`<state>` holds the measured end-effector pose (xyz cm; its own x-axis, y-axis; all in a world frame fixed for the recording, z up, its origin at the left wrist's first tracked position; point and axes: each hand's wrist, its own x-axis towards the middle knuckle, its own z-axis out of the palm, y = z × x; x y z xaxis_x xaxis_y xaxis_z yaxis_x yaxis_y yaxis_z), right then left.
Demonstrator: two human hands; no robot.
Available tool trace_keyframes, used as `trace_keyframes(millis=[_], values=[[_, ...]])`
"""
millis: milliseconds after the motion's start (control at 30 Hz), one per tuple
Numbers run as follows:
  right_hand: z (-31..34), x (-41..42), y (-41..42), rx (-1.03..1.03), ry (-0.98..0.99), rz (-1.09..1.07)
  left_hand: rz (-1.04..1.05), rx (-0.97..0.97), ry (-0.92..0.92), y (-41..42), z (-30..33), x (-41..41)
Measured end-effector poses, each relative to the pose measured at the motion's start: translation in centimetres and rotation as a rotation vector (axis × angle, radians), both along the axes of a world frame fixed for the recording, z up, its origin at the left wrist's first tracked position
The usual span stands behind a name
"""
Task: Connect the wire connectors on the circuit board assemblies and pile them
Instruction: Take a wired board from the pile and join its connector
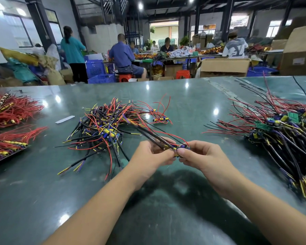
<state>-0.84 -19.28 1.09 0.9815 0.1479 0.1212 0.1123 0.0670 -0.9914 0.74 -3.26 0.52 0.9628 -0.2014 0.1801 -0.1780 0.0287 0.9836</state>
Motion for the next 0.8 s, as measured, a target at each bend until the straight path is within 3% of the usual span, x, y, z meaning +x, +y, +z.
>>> trace_keyframes(millis=[233,600,700,800], values=[[-0.2,0.5,-0.2,0.099,0.052,-0.040,-0.057,-0.148,0.070,0.0,0.0,0.0],[0.1,0.6,-0.8,0.297,0.046,0.212,-0.232,-0.291,0.086,0.7,0.1,0.2],[0.0,0.9,-0.7,0.365,0.088,0.091,-0.115,-0.284,0.102,1.0,0.3,0.6],[0.3,1.4,-1.3,0.471,0.119,-0.048,0.139,-0.228,0.097,2.0,0.8,1.4]])
